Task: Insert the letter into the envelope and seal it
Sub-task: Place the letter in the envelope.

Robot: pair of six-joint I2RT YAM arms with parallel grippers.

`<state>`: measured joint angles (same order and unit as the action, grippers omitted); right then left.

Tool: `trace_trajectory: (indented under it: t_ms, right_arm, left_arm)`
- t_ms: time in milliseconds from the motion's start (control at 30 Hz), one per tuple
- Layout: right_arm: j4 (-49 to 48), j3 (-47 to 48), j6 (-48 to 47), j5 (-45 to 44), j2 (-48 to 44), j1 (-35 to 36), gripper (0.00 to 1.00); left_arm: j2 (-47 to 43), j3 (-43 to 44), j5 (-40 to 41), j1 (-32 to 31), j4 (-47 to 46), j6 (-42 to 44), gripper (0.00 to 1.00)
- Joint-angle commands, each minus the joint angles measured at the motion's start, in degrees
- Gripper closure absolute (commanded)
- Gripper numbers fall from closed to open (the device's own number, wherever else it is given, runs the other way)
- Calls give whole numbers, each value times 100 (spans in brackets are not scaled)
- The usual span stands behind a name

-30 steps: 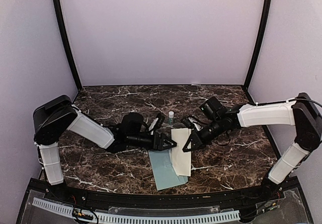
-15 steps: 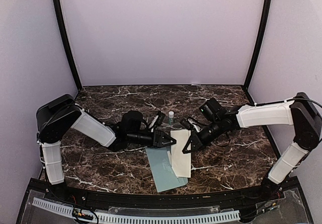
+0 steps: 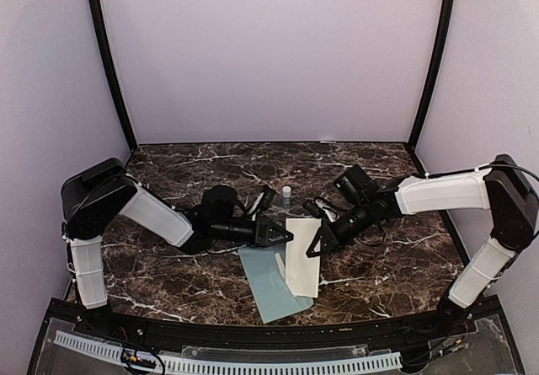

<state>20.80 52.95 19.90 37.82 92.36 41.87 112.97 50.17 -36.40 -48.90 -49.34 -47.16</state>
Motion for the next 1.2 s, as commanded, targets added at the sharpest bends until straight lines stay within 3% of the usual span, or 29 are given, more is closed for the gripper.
trace_trajectory:
  t_ms: [0, 200, 467, 733, 1000, 1067, 1133, 1167]
  right_arm:
    - [-301, -135, 225, -144, 28, 23, 100]
    - [-862, -526, 747, -256, -283, 23, 73]
    - [-2264, -1391, 1665, -213, -887, 25, 69]
    - [-2828, -1756, 1966, -255, -956, 69, 72]
    - [-3129, -1779, 2073, -266, -860, 119, 100]
    - [-3075, -1771, 2047, -299, -868, 120, 100]
    - [-2994, -1766, 1993, -322, -892, 120, 100]
    - [-2922, -1756, 1953, -346, -910, 120, 100]
  left_arm:
    - [-10, -187, -106, 12, -350, 31, 100]
    - [-17, -351, -63, 12, -640, -81, 100]
    - [-31, -422, -42, 6, -876, -176, 100]
    - [-41, -472, -45, 7, -1004, -236, 100]
    - [-54, -473, -22, 8, -980, -230, 100]
    - [-85, -461, 10, 8, -880, -190, 100]
    - [-169, -427, 122, 5, -608, -76, 87]
    - [-284, -410, 256, 5, -316, -18, 73]
